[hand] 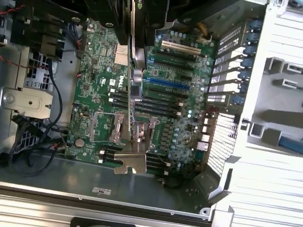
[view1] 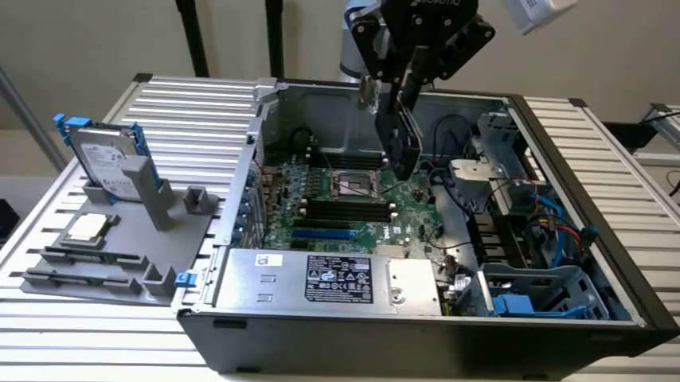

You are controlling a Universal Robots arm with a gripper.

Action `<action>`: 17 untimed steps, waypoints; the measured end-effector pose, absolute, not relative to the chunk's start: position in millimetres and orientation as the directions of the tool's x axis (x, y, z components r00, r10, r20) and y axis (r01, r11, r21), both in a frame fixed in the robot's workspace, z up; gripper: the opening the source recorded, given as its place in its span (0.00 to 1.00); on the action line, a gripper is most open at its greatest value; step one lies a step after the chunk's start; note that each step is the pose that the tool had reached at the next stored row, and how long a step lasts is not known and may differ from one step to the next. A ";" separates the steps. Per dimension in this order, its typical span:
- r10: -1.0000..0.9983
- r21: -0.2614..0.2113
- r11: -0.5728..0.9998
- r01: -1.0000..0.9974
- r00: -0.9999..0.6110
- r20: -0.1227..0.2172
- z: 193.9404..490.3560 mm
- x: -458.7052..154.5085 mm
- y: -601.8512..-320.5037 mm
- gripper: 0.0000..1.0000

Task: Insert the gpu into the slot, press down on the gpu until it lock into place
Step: 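Insert the gpu into the slot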

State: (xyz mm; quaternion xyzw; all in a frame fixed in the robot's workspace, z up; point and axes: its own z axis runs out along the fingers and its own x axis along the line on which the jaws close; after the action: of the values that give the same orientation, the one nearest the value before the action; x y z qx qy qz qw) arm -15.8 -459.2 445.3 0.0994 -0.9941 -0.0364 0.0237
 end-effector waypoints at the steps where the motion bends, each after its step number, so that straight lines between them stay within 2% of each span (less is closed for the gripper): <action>1: -0.218 0.077 0.974 -0.214 -0.975 0.040 445.3 -15.8 -459.2 0.26; 17: -0.488 0.078 0.871 -0.484 -0.872 0.037 445.3 -15.8 -459.2 0.26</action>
State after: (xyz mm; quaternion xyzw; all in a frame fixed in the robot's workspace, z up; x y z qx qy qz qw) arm -15.8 -459.2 445.3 0.2514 -0.9669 -0.0333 0.0278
